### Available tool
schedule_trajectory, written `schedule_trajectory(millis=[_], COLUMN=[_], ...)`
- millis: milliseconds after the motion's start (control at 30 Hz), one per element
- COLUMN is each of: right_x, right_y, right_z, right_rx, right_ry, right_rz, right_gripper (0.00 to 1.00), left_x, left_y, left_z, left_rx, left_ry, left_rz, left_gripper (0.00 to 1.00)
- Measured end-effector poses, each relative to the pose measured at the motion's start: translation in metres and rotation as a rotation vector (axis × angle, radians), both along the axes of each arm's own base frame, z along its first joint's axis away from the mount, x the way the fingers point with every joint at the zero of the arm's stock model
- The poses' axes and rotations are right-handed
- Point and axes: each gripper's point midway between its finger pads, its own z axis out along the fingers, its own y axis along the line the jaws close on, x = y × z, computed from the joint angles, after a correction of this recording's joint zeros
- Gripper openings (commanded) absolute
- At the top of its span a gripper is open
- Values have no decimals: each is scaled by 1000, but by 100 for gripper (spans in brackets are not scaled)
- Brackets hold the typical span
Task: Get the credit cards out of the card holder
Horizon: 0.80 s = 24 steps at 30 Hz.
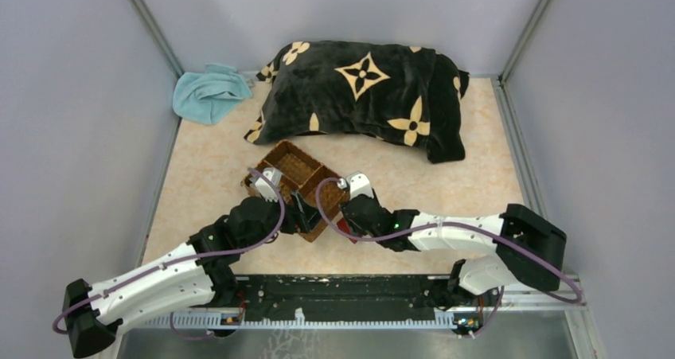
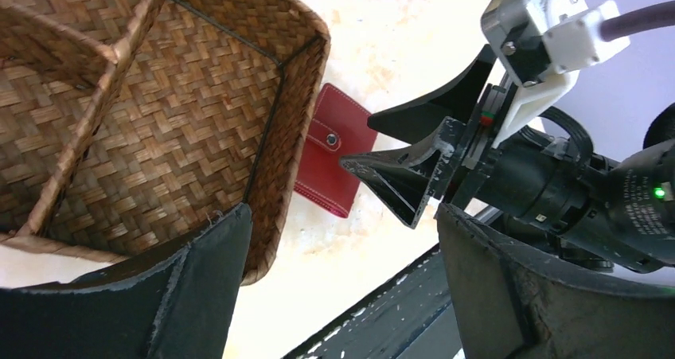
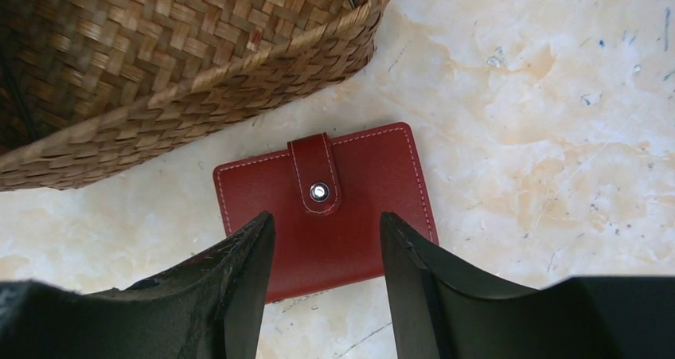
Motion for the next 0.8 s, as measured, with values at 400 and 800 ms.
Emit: schedule_trajectory(millis=[400, 800], right_x=[4, 14], right_y=[5, -9], right_z=[-33, -23], right_rx=[-47, 0], right_ry=[31, 44], right_rz=[-32, -145], right_gripper=[18, 0], left_x=[-5, -10], left_y=[19, 25], left_z=[-7, -17], left_rx=[42, 56], left_ry=[17, 57], left_rz=[35, 48], left_gripper=[93, 97])
